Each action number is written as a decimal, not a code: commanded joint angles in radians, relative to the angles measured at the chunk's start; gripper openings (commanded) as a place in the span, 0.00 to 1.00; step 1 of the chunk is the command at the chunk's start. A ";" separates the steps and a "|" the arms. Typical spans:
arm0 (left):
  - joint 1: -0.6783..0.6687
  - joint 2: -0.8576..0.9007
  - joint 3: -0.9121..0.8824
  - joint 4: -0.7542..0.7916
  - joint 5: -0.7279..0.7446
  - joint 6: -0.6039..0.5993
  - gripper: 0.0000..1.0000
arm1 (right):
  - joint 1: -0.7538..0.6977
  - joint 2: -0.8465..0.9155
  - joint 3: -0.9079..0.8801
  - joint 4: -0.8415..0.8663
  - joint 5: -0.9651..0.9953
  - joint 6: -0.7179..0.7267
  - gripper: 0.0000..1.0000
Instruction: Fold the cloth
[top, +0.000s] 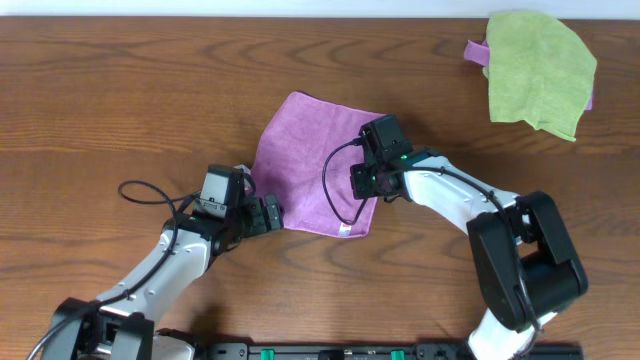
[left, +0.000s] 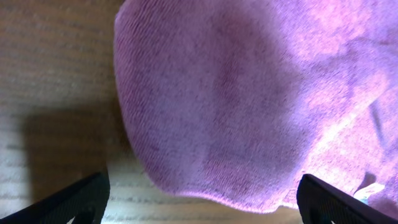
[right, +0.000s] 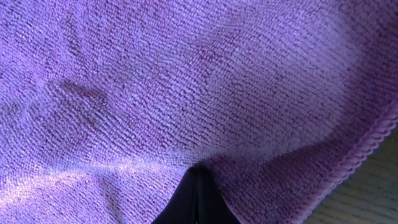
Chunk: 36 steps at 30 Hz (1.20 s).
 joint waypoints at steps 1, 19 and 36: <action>0.003 0.043 -0.006 0.010 0.019 -0.011 0.98 | 0.006 0.052 -0.047 -0.043 0.061 -0.012 0.01; 0.022 0.090 0.013 0.031 0.113 -0.030 0.06 | 0.006 0.052 -0.047 -0.055 0.061 -0.012 0.01; 0.013 -0.081 0.184 -0.532 -0.075 0.001 0.15 | 0.006 0.052 -0.047 -0.055 0.061 -0.012 0.01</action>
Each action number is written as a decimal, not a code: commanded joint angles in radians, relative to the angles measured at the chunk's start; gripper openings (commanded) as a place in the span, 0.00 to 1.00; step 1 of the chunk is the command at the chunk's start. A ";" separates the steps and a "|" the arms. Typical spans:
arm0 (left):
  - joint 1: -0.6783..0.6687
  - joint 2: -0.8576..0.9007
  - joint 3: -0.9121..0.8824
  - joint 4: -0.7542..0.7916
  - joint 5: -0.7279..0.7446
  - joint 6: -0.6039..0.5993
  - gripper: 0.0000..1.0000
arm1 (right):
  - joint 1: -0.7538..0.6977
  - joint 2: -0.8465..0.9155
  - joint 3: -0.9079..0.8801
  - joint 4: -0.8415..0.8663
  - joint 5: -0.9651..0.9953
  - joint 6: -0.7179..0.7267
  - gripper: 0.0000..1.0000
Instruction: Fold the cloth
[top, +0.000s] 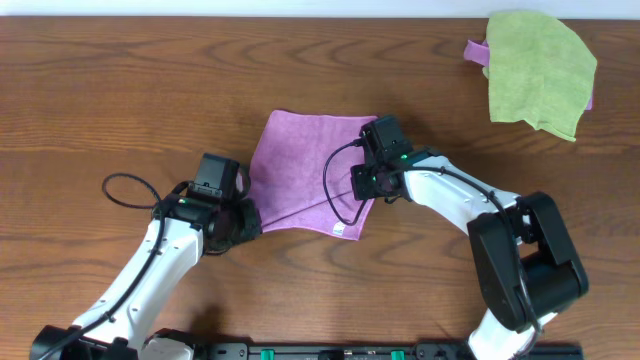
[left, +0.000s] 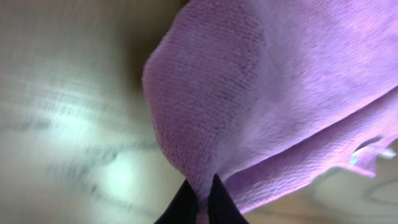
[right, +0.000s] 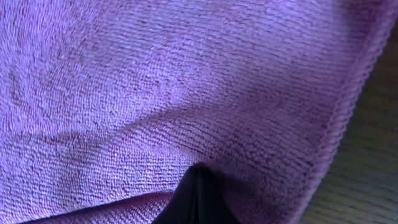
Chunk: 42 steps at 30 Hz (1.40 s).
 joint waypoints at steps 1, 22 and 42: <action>-0.008 -0.018 0.006 -0.066 -0.055 0.003 0.38 | 0.006 0.053 -0.050 -0.034 0.056 -0.013 0.01; -0.084 -0.051 0.008 0.019 -0.140 -0.020 0.24 | 0.006 0.053 -0.049 -0.042 0.056 -0.012 0.01; -0.105 -0.051 -0.092 0.048 -0.114 -0.043 0.06 | 0.006 0.053 -0.050 -0.042 0.060 -0.013 0.01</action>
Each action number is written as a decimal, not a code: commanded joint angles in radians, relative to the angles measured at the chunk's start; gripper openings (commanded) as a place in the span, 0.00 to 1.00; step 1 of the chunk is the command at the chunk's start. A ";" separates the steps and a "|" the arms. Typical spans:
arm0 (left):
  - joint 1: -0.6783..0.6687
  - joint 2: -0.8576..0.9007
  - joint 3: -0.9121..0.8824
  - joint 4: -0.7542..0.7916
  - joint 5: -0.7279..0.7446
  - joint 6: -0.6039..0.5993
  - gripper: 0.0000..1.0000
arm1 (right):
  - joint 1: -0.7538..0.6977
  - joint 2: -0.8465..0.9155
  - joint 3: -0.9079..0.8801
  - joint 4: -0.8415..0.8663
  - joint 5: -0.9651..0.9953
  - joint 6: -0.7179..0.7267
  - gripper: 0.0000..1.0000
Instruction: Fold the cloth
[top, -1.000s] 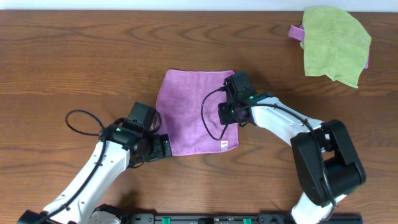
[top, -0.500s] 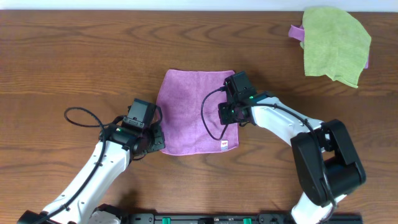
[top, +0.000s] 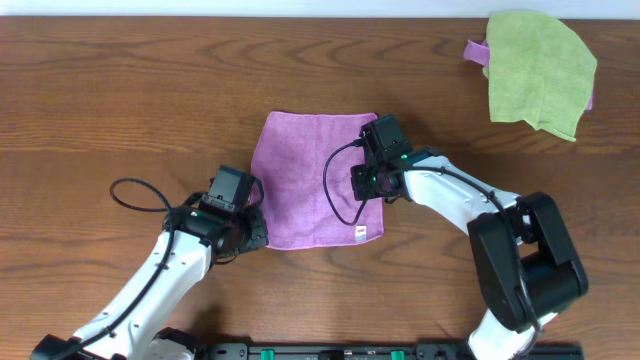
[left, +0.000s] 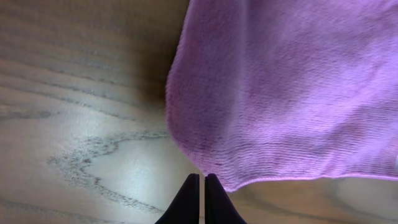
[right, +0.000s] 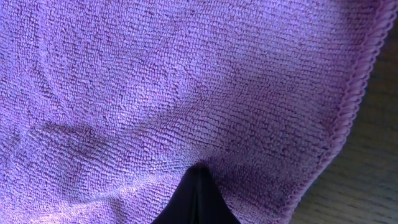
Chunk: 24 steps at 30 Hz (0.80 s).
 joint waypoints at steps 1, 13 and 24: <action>-0.004 -0.006 -0.053 0.013 -0.018 -0.012 0.06 | 0.006 0.054 -0.050 -0.037 0.059 -0.012 0.01; -0.004 0.032 -0.085 0.193 -0.010 -0.014 0.06 | 0.006 0.054 -0.050 -0.034 0.059 -0.012 0.01; -0.004 0.100 -0.085 0.234 0.015 0.012 0.06 | 0.006 0.054 -0.050 -0.034 0.059 -0.012 0.01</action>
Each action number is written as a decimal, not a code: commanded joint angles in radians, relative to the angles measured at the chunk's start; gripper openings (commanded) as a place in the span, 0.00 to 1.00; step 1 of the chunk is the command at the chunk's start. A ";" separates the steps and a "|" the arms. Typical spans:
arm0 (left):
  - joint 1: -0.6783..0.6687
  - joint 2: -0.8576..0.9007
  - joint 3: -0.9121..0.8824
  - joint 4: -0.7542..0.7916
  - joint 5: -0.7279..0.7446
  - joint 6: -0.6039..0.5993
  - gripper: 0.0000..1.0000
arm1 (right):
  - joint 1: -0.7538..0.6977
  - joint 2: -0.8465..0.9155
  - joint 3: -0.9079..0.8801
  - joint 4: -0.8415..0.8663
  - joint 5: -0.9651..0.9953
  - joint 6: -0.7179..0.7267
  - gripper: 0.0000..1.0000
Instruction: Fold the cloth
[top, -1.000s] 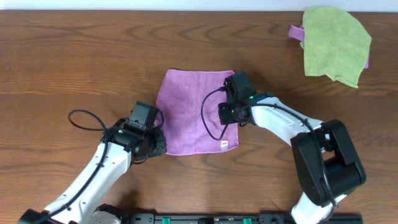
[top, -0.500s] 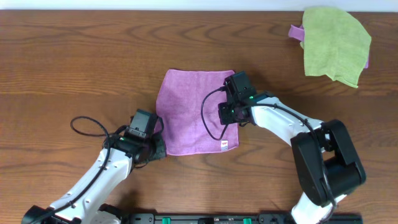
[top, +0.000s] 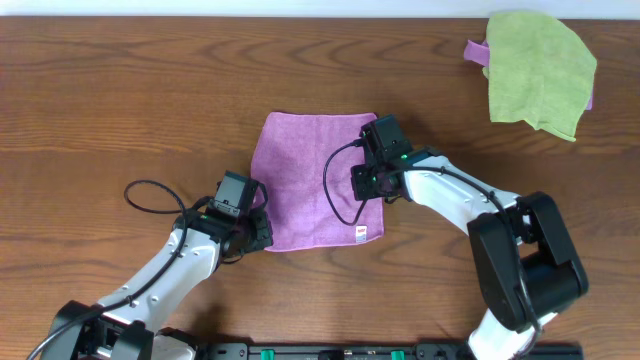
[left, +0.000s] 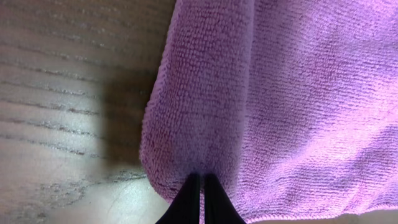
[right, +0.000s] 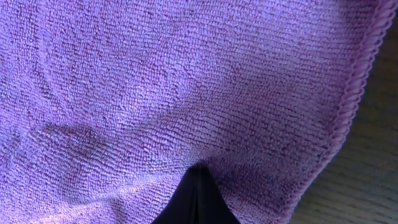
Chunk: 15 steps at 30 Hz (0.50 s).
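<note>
The purple cloth (top: 310, 170) lies spread flat as a rough square in the middle of the wooden table (top: 120, 100), with a white tag (top: 360, 236) at its near right corner. My left gripper (top: 262, 236) sits at the cloth's near left corner. In the left wrist view the left gripper (left: 202, 177) is shut with the cloth's (left: 280, 93) edge pinched between the tips. My right gripper (top: 368, 183) rests on the cloth's right edge. In the right wrist view the right gripper (right: 198, 169) is shut, and wrinkles in the cloth (right: 155, 74) spread from its tips.
A green cloth (top: 538, 70) lies crumpled at the far right corner of the table, with a bit of another purple cloth (top: 475, 50) showing under it. A black cable (top: 150, 190) loops beside the left arm.
My left gripper has shifted slightly right, and the cloth's corner now reaches over its shut tips instead of ending just at them. The right gripper and the cloth's outline look unchanged.
At first the cloth lay skewed, the left gripper open at its near left corner and the right shut on its right side. Then the left was shut on that corner, raised and folded. After that the cloth lay flat and square, as now.
</note>
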 joint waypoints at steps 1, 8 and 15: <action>-0.003 0.004 -0.002 0.022 -0.021 0.016 0.06 | 0.006 0.054 -0.050 -0.034 0.059 -0.011 0.01; -0.002 0.089 -0.002 0.111 -0.014 0.030 0.06 | 0.006 0.054 -0.050 -0.038 0.059 -0.007 0.01; -0.002 0.197 -0.002 0.151 0.005 0.031 0.06 | 0.006 0.054 -0.050 -0.039 0.059 -0.005 0.01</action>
